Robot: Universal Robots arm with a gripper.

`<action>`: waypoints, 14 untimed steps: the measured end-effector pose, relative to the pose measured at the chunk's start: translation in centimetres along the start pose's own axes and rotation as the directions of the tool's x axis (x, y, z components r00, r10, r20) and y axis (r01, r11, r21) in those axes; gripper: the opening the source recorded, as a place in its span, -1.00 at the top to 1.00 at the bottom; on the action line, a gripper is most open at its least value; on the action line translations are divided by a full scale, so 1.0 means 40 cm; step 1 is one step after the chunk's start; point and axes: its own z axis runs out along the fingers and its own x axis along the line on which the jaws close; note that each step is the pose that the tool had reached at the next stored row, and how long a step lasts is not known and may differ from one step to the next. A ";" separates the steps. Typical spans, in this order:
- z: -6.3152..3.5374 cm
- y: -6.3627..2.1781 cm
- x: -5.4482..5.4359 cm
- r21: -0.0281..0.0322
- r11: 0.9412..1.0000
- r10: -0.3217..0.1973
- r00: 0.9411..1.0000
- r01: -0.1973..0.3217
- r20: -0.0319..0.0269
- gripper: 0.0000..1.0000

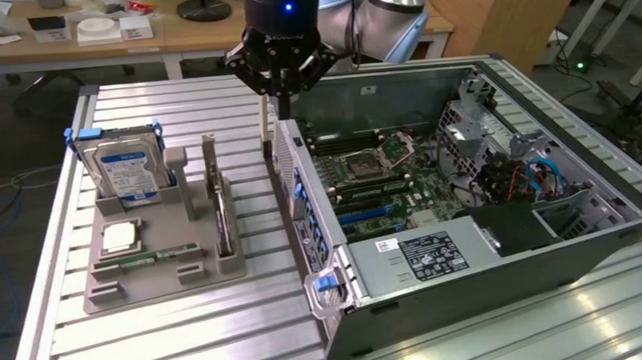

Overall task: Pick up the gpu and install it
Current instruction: 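Reach for the gpu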

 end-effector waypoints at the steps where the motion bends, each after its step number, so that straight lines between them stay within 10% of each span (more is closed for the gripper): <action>1: 0.000 0.000 0.005 0.000 1.000 0.000 1.000 0.000 0.000 0.80; 14: -0.002 -0.006 0.074 0.000 1.000 0.000 1.000 0.000 0.000 0.80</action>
